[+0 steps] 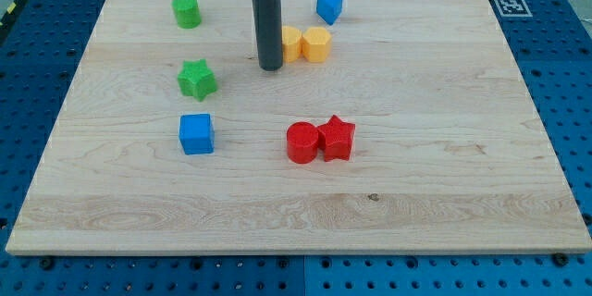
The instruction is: Move the green star top left to the red circle
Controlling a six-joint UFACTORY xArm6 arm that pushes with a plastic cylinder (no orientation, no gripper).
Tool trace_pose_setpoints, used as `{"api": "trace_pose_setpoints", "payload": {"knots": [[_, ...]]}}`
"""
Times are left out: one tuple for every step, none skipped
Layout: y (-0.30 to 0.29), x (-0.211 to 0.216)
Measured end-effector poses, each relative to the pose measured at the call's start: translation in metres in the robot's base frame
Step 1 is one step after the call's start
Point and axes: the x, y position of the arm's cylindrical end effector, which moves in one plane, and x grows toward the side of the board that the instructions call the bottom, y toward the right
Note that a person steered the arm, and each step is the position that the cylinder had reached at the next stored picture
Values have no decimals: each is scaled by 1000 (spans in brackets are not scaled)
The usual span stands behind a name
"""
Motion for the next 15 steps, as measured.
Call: {"api": "trace_pose_setpoints", "payload": {"knots": [[24,5],[54,-8],[61,15],[50,22],[12,-3],[-4,-14],[-5,-21],[-17,-34],[-66,-60],[-118,-63],[-150,-63],[-150,-39],[-150,-6],[-137,4],[-106,28]]}}
